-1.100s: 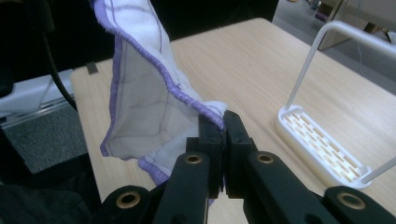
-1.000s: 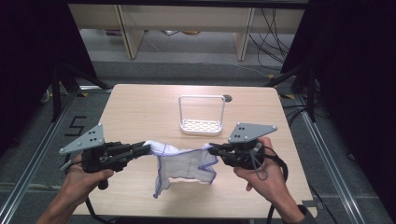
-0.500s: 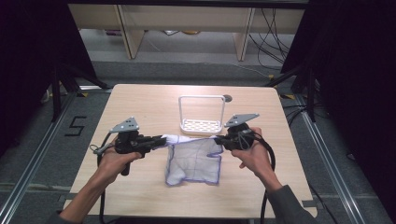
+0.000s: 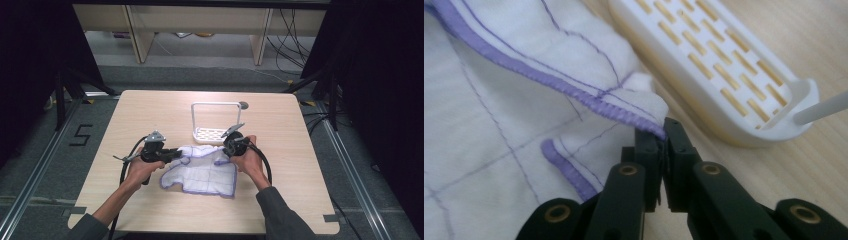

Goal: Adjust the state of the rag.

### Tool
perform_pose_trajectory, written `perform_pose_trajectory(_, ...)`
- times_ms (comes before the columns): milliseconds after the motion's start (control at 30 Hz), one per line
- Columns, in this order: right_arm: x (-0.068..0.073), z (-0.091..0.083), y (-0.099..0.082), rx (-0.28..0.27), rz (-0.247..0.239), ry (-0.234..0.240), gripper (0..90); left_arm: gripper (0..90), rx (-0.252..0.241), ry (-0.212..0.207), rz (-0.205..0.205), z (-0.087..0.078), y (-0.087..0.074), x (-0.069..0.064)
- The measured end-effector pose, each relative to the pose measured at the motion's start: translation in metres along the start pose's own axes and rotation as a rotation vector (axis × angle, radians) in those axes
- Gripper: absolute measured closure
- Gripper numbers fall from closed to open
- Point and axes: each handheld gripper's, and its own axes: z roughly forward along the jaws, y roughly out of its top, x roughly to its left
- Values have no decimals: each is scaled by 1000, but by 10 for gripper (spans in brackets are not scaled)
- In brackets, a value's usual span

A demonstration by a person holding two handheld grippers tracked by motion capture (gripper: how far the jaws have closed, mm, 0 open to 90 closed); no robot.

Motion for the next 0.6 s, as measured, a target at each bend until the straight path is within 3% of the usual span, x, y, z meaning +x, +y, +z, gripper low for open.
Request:
perform_pose_trajectory(33,3,3,-2,36,22,-11,744,609,3,17,-9,-1,-1,0)
perform_pose_trajectory(100,3,1,-3,20,18,-33,695,564,13,19,-6,-7,-3,0)
perform_pose_trajectory(167,5,-11,-5,-25,55,-78,579,451,37,46,-1,-18,-6,-2)
perform_pose_trajectory(233,10,-29,-11,-58,81,-83,482,355,36,43,-24,-31,-11,-5)
perform_pose_trajectory(333,22,-50,-29,-97,102,-65,397,305,9,26,-62,-52,-23,-9)
perform_pose_trajectory(367,34,-58,-42,-114,113,-40,385,295,3,26,-66,-56,-26,-11)
perform_pose_trajectory(433,40,-61,-50,-124,97,-20,385,294,3,10,-70,-65,-38,-18)
perform_pose_trajectory(467,56,-64,-64,-135,145,26,389,293,9,2,-73,-67,-44,-21)
perform_pose_trajectory(600,69,-64,-75,-107,123,42,395,297,25,-2,-53,-66,-59,-35)
